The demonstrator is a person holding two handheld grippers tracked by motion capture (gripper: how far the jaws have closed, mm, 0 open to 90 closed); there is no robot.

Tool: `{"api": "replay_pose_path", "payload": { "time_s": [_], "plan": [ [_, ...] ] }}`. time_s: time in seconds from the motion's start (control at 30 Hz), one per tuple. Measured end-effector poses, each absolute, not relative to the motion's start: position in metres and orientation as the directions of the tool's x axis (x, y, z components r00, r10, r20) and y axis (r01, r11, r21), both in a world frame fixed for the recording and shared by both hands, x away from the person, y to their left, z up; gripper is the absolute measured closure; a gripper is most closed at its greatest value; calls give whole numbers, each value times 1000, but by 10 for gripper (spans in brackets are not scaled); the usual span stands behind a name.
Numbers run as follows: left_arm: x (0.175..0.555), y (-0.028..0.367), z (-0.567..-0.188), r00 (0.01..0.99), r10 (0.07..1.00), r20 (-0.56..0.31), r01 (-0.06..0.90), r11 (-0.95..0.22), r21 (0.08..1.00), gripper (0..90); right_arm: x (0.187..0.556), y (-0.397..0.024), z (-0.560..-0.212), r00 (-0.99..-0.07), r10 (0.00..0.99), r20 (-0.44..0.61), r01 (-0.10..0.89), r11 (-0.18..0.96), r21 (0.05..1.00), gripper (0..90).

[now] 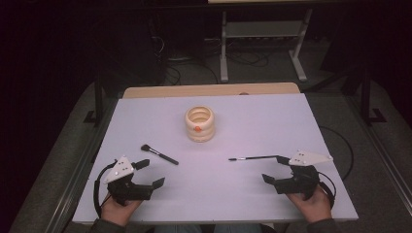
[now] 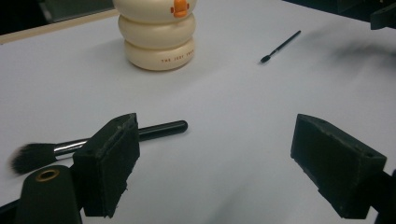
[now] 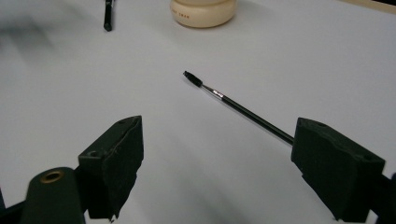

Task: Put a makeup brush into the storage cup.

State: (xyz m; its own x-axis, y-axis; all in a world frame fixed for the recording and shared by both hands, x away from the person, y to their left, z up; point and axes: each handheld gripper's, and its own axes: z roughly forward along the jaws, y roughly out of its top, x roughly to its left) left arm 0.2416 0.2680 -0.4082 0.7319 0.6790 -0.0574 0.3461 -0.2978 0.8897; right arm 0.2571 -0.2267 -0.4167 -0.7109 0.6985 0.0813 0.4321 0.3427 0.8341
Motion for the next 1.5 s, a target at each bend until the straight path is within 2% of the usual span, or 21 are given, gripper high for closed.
{"api": "replay_pose_path", "payload": {
  "time_s": [0.43, 0.97, 1.5],
  "plan": [
    [242, 270, -410, 726, 684, -67, 359, -295, 885, 153, 266, -206, -401, -756, 647, 96, 433, 385, 815, 167],
    [235, 277, -405, 703, 707, -78, 357, -256, 898, 152, 300, -139, -363, -837, 542, 75, 397, 508, 765, 177],
    [234, 280, -405, 696, 714, -77, 360, -254, 898, 153, 332, -72, -334, -881, 459, 111, 380, 550, 744, 214]
  ]
}}
